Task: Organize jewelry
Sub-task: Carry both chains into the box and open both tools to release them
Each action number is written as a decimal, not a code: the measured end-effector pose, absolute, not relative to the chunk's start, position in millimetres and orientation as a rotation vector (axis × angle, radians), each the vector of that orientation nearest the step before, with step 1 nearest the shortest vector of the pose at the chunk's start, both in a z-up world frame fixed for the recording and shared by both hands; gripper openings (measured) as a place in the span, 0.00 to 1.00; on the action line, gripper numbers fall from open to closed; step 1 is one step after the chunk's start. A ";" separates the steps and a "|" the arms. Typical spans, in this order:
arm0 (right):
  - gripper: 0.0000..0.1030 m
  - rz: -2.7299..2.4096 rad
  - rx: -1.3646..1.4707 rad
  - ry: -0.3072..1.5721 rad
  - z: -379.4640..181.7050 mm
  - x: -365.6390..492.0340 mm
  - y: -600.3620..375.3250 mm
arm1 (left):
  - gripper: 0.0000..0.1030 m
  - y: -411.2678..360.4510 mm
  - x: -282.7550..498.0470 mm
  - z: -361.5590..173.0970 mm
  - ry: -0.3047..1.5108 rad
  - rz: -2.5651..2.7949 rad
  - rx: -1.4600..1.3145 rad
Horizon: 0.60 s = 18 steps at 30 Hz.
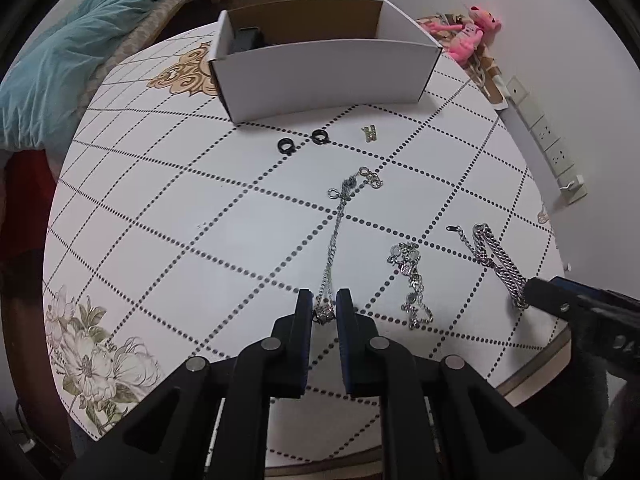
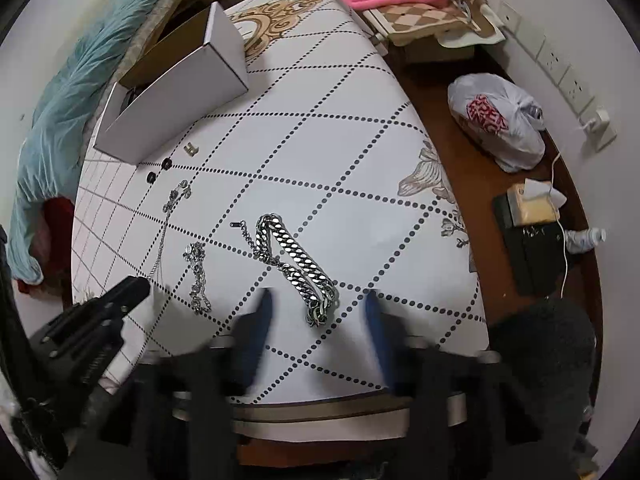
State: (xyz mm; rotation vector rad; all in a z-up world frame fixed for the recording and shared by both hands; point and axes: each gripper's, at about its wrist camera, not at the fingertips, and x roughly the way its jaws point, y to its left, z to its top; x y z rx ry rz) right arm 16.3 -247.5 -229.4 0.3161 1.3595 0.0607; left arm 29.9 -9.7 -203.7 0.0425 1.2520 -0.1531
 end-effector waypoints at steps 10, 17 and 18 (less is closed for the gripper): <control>0.08 0.027 0.131 1.335 -235.0 9.5 -219.9 | 0.09 -5.8 27.3 -192.1 1.235 -0.161 0.011; 0.07 0.109 0.292 1.263 -191.0 22.3 -225.7 | 0.09 5.3 37.3 -153.7 1.182 -0.197 -0.063; 0.07 0.126 0.303 1.246 -181.6 26.6 -224.7 | 0.09 6.9 41.3 -143.4 1.165 -0.205 -0.073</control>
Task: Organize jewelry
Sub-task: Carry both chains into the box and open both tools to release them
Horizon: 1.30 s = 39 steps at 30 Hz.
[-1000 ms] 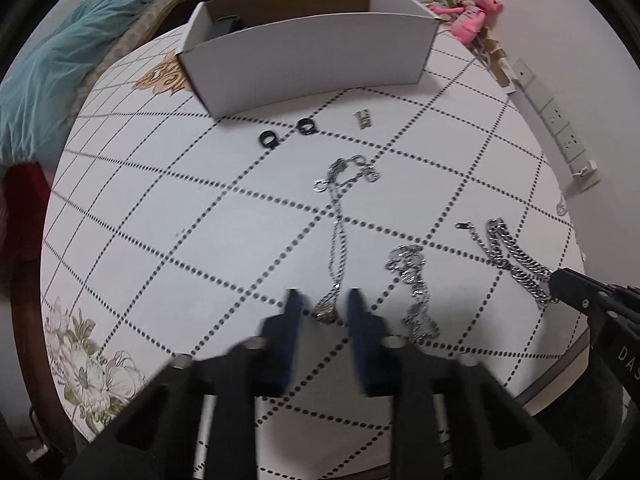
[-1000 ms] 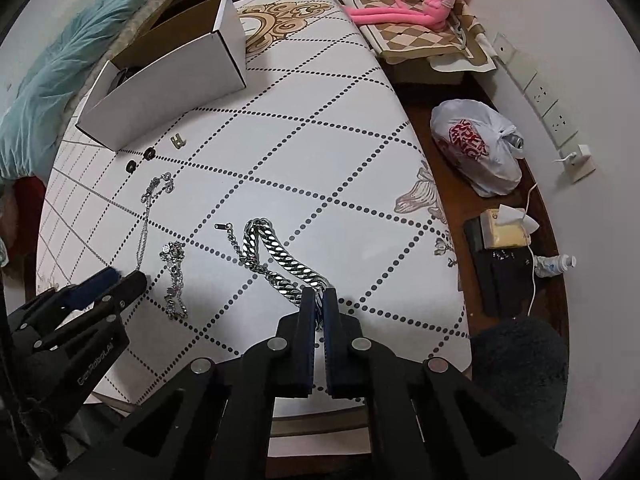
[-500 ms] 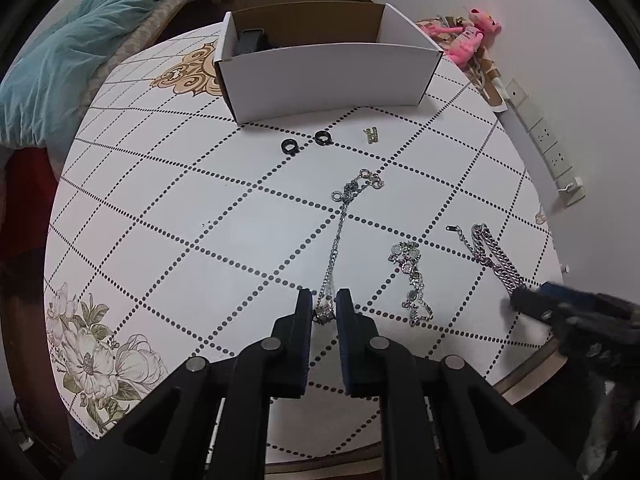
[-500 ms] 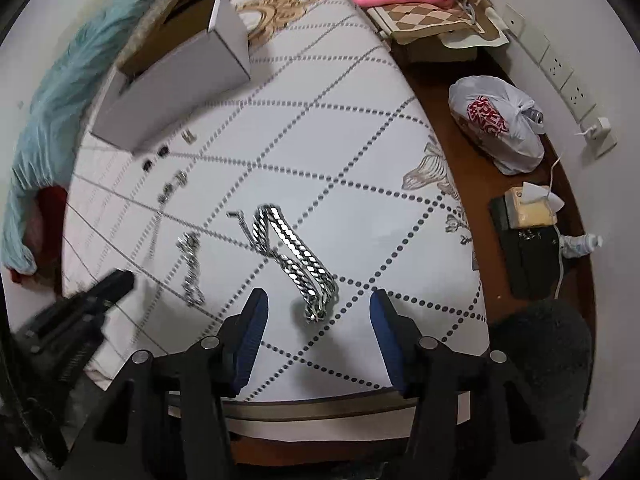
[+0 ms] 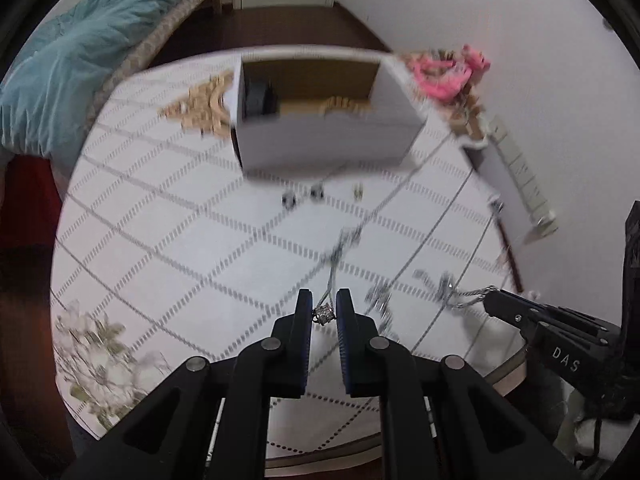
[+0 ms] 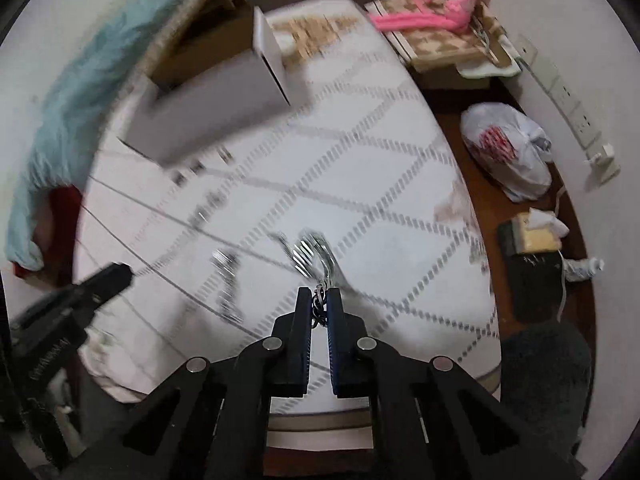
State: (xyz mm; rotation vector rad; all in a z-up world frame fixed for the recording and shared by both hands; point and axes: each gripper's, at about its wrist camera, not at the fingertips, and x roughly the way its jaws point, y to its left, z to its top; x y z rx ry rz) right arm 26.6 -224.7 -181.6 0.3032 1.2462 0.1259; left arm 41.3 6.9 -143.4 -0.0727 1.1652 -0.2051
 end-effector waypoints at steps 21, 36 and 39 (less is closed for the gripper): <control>0.07 0.336 0.282 1.104 -62.4 216.0 -172.9 | 0.09 20.0 197.9 -27.1 1.015 -0.288 -0.110; 0.07 0.278 0.169 1.284 -126.2 289.8 -151.8 | 0.47 32.2 256.3 -98.6 1.234 -0.144 -0.126; 0.07 0.264 0.145 1.308 -133.7 295.9 -149.6 | 0.77 40.3 257.1 -101.8 1.214 -0.092 -0.103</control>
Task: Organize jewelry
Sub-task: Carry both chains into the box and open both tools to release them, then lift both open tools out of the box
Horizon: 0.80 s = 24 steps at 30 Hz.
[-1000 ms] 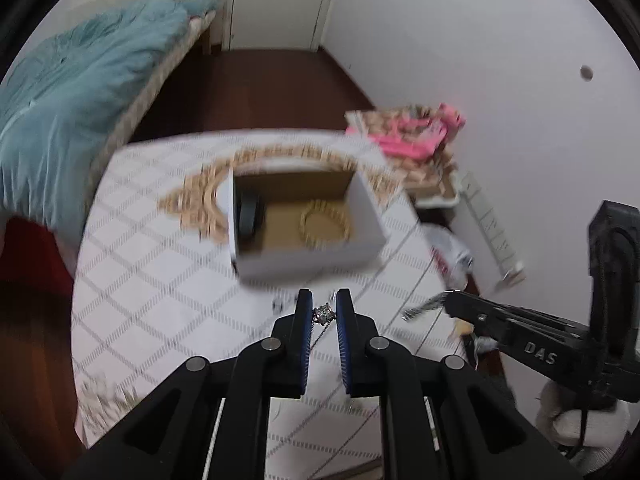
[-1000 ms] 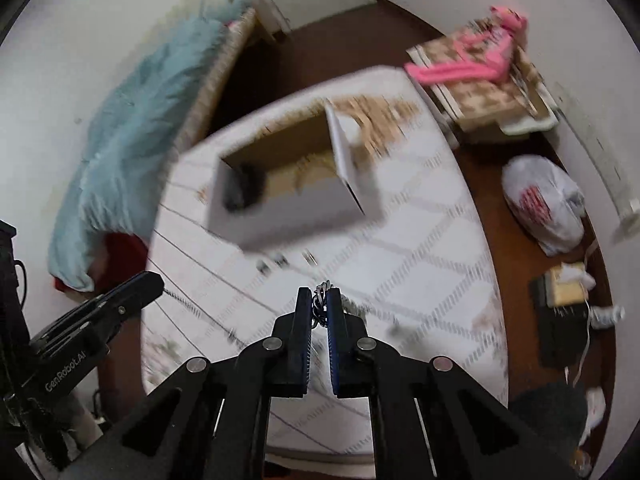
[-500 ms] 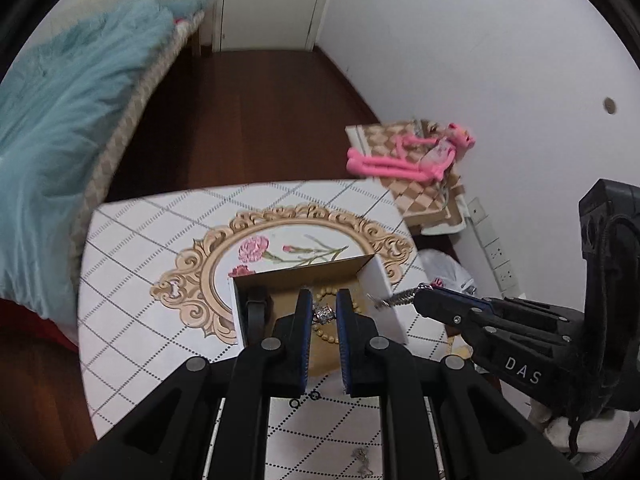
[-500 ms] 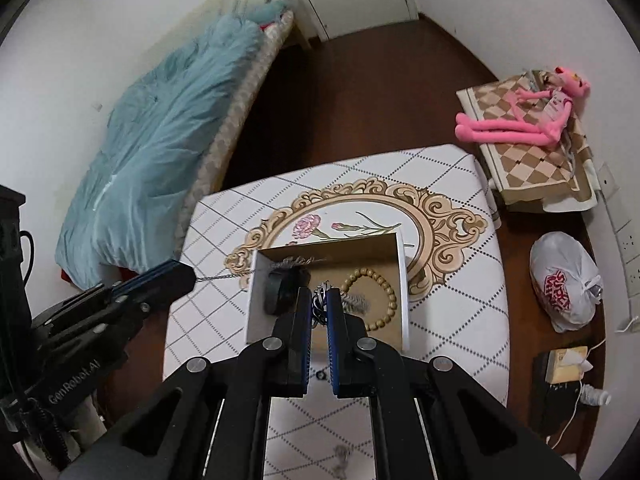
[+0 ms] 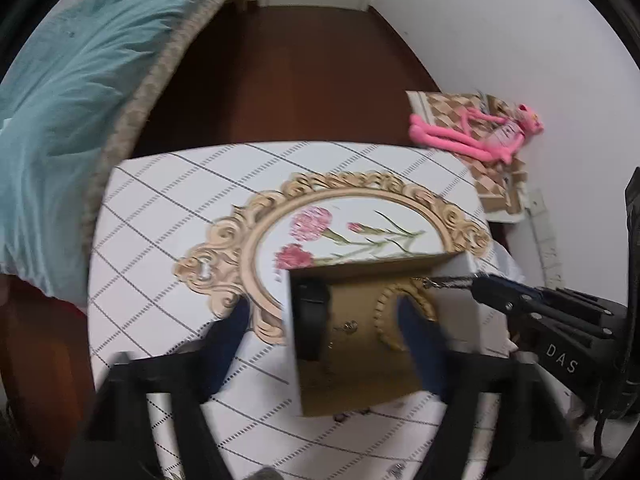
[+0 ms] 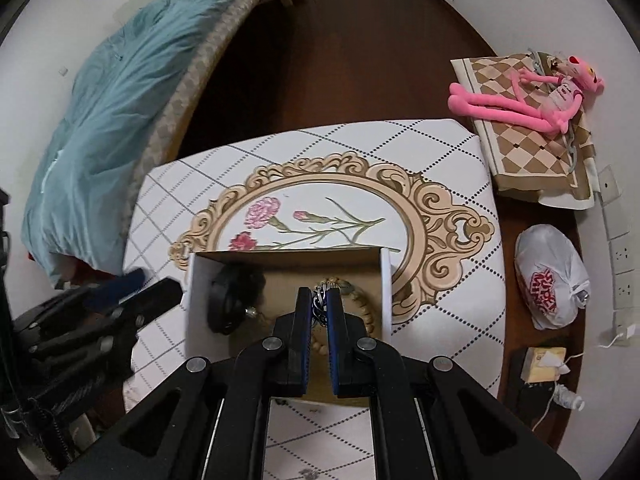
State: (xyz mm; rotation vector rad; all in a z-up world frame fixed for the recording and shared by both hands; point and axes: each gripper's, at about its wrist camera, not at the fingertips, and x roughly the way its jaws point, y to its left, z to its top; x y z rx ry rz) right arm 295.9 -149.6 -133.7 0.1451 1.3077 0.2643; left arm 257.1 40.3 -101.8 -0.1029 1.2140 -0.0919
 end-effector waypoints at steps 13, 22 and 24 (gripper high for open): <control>0.38 0.269 0.147 1.355 -142.2 286.0 -148.8 | 0.99 64.0 241.7 -115.1 1.179 0.051 -0.049; 0.91 0.093 -0.056 1.277 -147.5 251.9 -154.0 | 1.00 55.2 217.8 -123.8 1.152 0.080 -0.019; 0.91 0.082 -0.066 1.279 -154.1 245.0 -155.6 | 1.00 51.3 212.3 -128.4 1.163 0.079 -0.017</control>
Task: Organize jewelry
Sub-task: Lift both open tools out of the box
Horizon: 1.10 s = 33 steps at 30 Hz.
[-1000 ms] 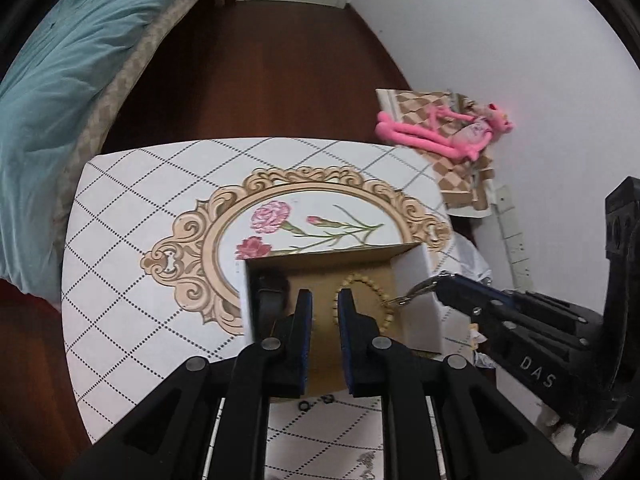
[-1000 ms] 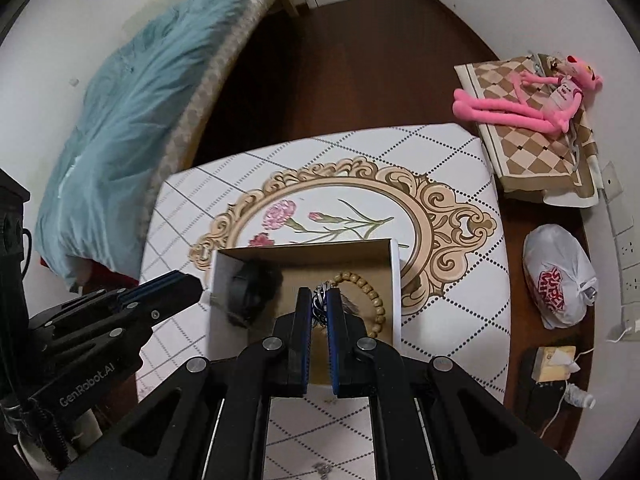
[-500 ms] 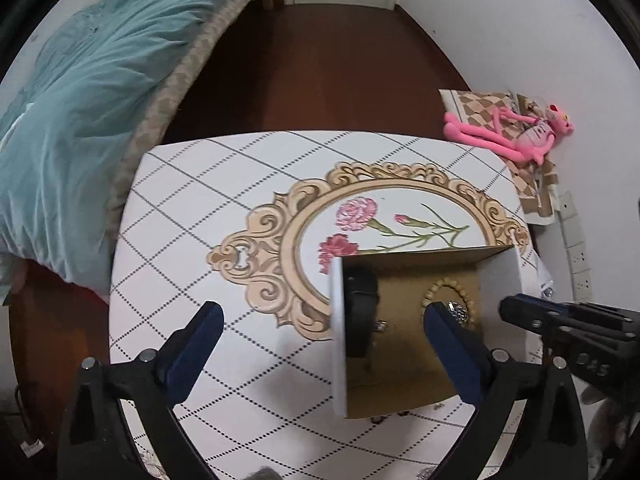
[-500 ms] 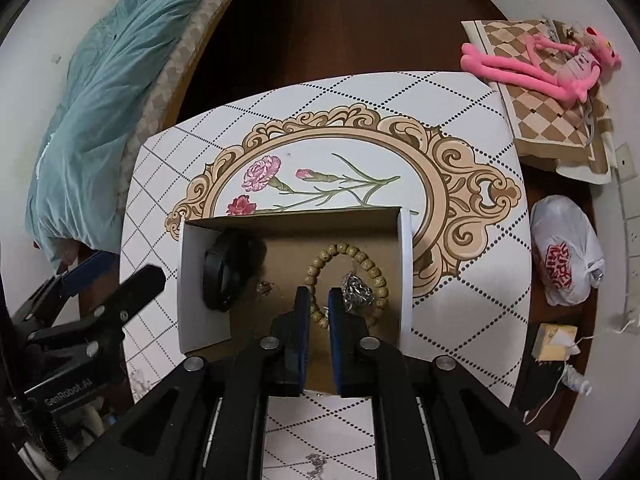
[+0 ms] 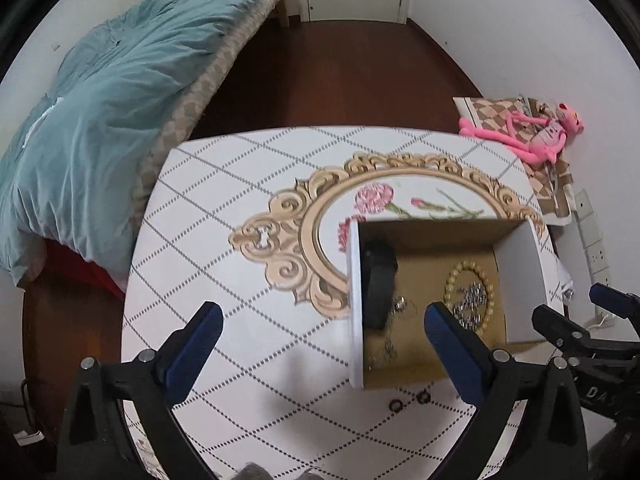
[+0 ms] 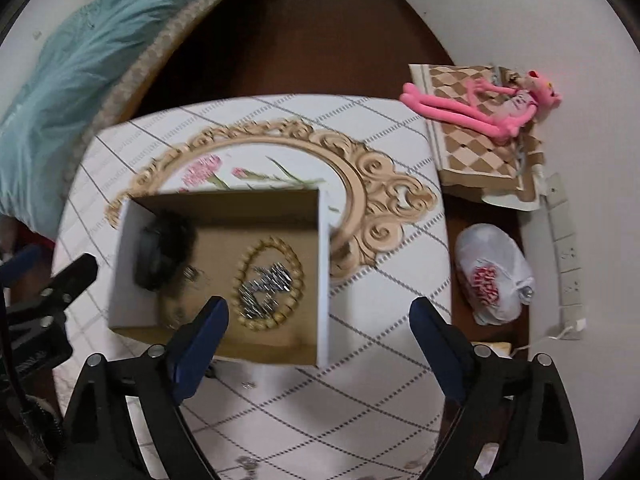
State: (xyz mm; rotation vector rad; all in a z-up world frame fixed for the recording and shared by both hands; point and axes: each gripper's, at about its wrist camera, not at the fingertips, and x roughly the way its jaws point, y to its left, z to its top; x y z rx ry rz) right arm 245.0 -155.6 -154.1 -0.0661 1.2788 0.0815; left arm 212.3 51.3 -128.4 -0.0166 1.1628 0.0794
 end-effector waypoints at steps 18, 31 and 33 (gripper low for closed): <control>0.91 0.016 -0.086 1.074 -97.3 181.6 -163.1 | 1.00 38.8 152.3 -74.8 1.025 0.091 -0.023; 0.91 -0.007 -0.079 0.890 -23.6 117.1 -168.8 | 1.00 34.1 94.0 -14.3 0.893 0.083 -0.032; 0.91 -0.002 -0.070 0.877 -18.4 108.7 -169.2 | 1.00 31.7 86.4 -9.2 0.882 0.081 -0.024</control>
